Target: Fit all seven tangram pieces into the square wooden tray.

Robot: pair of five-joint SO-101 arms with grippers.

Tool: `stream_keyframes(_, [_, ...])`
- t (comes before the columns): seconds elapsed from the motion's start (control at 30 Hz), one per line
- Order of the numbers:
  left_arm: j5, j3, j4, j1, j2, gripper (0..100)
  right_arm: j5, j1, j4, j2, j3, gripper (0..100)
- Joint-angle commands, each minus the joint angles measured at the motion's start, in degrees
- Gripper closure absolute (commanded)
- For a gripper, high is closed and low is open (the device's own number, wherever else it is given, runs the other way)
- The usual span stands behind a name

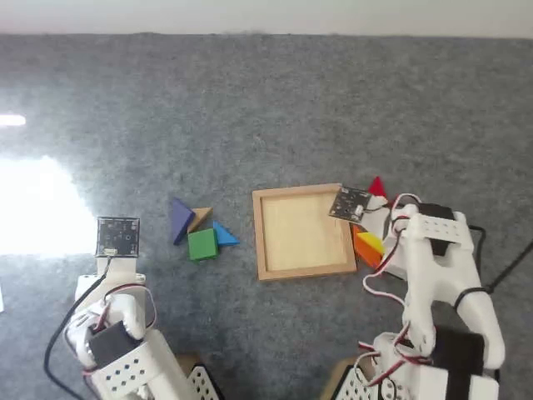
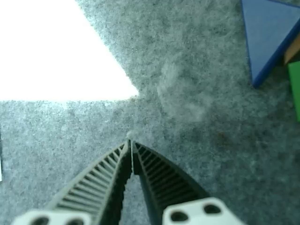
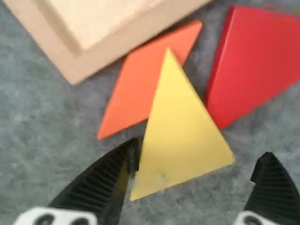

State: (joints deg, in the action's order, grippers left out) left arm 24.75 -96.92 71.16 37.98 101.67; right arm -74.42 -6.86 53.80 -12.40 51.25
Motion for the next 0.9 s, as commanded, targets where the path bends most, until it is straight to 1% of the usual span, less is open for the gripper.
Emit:
stream_keyframes(0.0, [-0.5, 0.4, 0.4, -0.4, -0.1, 99, -1.5, -1.1, -3.3, 3.0, -0.4, 61.6])
stream_keyframes(0.13, [-0.5, 0.4, 0.4, -0.4, -0.1, 99, -1.5, -0.8, -2.2, 5.1, -2.9, 62.7])
stream_keyframes(0.43, [-0.5, 0.4, 0.4, -0.4, -0.1, 99, -1.3, 4.9, 1.0, 5.2, -3.2, 72.0])
stream_keyframes(0.7, [-0.5, 0.4, 0.4, -0.4, -0.1, 99, -1.3, 6.6, 5.1, 5.3, -3.3, 83.1])
stream_keyframes(0.87, [-0.5, 0.4, 0.4, -0.4, -0.1, 99, -1.3, 6.7, 7.5, 4.7, -4.0, 87.6])
